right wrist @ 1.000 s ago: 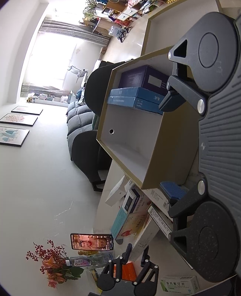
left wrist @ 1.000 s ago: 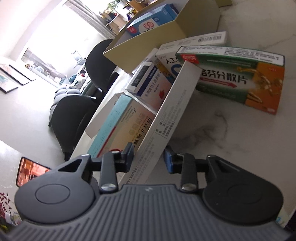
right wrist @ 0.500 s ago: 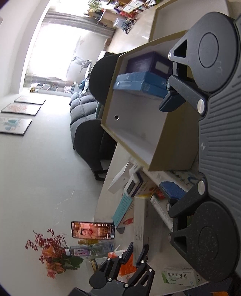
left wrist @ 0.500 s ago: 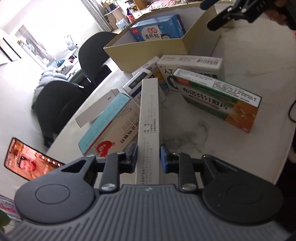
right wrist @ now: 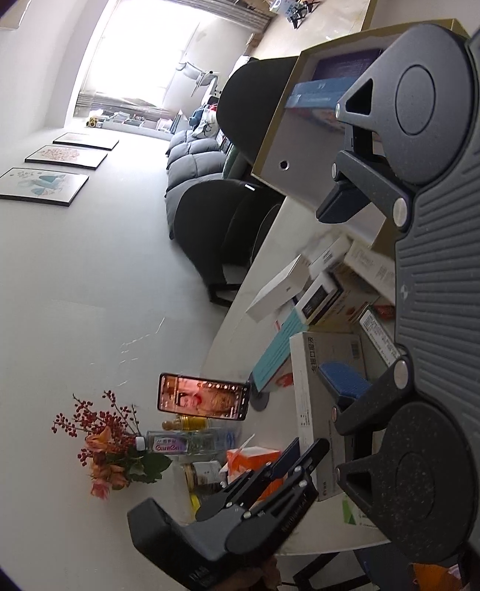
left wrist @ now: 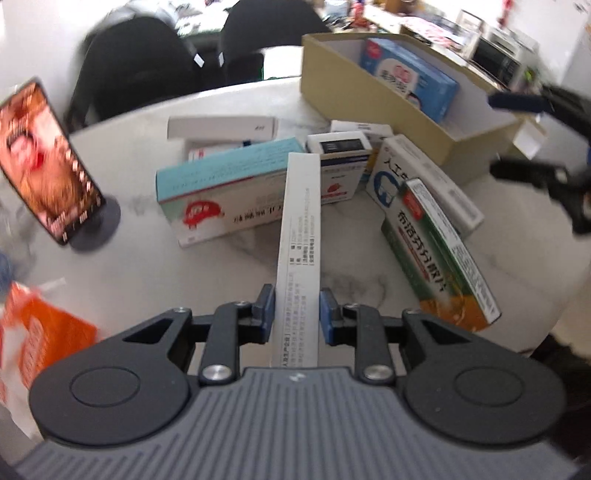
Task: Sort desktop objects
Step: 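Lift the long white box with the left gripper toward the beige box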
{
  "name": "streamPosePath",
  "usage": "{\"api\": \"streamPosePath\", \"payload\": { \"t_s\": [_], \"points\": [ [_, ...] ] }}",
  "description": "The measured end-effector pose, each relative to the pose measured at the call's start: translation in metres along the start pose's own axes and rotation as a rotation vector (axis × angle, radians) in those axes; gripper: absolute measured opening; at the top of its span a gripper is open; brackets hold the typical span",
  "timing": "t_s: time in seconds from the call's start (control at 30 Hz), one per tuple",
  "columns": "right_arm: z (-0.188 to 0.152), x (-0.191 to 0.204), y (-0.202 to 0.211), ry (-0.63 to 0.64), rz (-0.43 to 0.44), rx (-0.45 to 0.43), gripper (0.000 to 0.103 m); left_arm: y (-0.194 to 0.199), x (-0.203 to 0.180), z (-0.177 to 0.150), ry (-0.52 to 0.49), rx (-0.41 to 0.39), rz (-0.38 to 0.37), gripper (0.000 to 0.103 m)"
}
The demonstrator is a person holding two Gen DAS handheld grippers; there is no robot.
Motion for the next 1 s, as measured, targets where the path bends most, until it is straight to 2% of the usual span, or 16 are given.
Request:
{"api": "streamPosePath", "payload": {
  "t_s": [0.27,0.47,0.67,0.87,1.0],
  "points": [
    [-0.011,-0.007,0.005,-0.080,0.007,-0.012,0.085,-0.011,-0.007,0.017,-0.057,0.081,-0.025,0.024],
    [-0.025,-0.018,0.013,-0.162,0.003,-0.030,0.085,-0.034,-0.010,0.036,-0.106,0.166,0.015,0.024],
    [-0.044,-0.035,0.023,-0.241,-0.019,-0.045,0.085,-0.050,-0.017,0.039,-0.136,0.241,0.043,0.024],
    [-0.056,-0.045,0.031,-0.298,-0.021,-0.063,0.085,-0.048,-0.011,0.038,-0.057,0.237,0.046,0.023],
    [-0.062,-0.050,0.035,-0.331,-0.018,-0.076,0.085,-0.043,-0.003,0.035,0.057,0.216,0.009,0.023]
  ]
}}
Point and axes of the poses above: each gripper's, at about its wrist camera, not at the fingertips, and y roughly against the way its jaws point, x to its left, z to its top, the point moved 6 cm from there along -y, roughly the way its jaws point, and after that the axes turned 2 degrees about x, right-handed, at the moved point
